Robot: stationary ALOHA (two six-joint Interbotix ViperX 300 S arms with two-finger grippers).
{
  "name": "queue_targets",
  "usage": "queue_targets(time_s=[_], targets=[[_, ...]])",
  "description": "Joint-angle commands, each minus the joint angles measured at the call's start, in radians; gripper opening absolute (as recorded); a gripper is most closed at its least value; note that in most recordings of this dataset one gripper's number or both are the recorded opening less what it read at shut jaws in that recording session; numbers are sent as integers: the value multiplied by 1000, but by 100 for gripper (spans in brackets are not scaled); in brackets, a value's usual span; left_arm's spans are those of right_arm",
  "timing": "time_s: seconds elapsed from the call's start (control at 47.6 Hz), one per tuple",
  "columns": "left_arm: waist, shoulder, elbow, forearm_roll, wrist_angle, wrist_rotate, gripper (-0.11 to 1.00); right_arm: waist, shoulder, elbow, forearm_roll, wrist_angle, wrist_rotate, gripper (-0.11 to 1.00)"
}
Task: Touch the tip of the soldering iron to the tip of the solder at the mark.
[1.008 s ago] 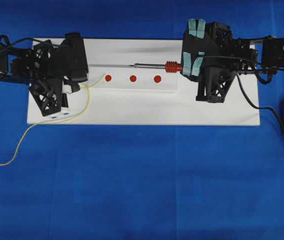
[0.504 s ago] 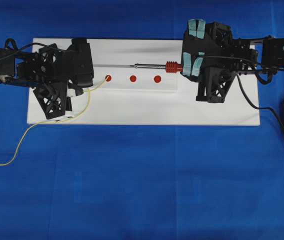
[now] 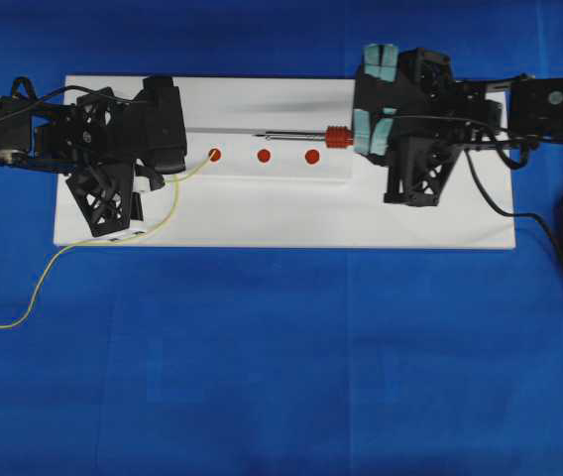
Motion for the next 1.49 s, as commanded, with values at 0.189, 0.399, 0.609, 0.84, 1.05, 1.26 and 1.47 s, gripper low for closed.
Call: queue_targets(time_s=[0.189,0.399,0.609,0.84,1.05,1.26,1.47], targets=[[-2,-9,-17,-2,3,0,2,18,72,-86,-3,-3,-2,6],[-2,-9,-17,-2,8,2,2,20,163,-149,-3,-5,0,6],[-2,-9,-17,-2,8,2,2,20,229,-193,-3,-3,-2,6],[-2,-9,-18,0,8,6,2,18,242,-193,-5,8,-3,6],[-2,-9,-20,-2,8,6,2,20,242,-195,-6,18,-5,6],[-2,-9,-20,-2,8,6,2,18,242,-196,-14,15,-3,6],[-6,-9,-20,-2,8,6,2,17,242,-196,-15,14,-2,6]])
